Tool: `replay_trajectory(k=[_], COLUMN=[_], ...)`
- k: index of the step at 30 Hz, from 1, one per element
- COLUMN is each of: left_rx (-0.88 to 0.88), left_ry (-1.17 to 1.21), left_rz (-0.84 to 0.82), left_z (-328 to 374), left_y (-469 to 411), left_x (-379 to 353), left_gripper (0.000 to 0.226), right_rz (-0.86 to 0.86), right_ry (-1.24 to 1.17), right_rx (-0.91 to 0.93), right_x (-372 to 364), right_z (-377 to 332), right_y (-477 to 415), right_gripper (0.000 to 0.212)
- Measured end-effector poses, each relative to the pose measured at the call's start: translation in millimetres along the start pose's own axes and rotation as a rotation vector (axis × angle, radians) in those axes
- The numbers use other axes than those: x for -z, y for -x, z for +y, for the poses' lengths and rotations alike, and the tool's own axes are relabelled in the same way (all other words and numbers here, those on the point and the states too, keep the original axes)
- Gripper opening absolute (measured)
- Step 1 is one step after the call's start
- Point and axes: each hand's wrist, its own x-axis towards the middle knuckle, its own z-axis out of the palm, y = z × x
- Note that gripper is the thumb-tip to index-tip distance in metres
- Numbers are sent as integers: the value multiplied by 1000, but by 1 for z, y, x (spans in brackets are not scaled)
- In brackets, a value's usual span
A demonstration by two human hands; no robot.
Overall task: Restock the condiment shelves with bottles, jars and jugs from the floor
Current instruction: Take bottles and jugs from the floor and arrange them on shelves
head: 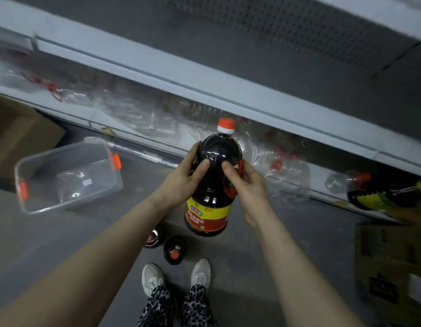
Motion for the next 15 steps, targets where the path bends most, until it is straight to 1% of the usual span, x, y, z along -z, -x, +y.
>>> replay_trajectory(k=[4, 8, 10, 12, 15], left_rx=[-78, -137, -179, -213, -262], left_ry=[37, 49, 56, 47, 17], left_rz=[-14, -8, 0, 7, 16], left_z=[59, 105, 129, 154, 195], left_y=[34, 55, 68, 77, 93], left_x=[12, 22, 25, 30, 40], left_gripper=[47, 44, 38, 38, 39], right_rz=[-13, -1, -4, -16, -23], right_ry=[9, 27, 27, 35, 62], right_rx=[72, 140, 164, 198, 270], right_x=[-10, -20, -24, -28, -32], right_z=[-59, -105, -130, -153, -191], right_y=[36, 61, 74, 83, 100], right_gripper=[31, 33, 28, 21, 20])
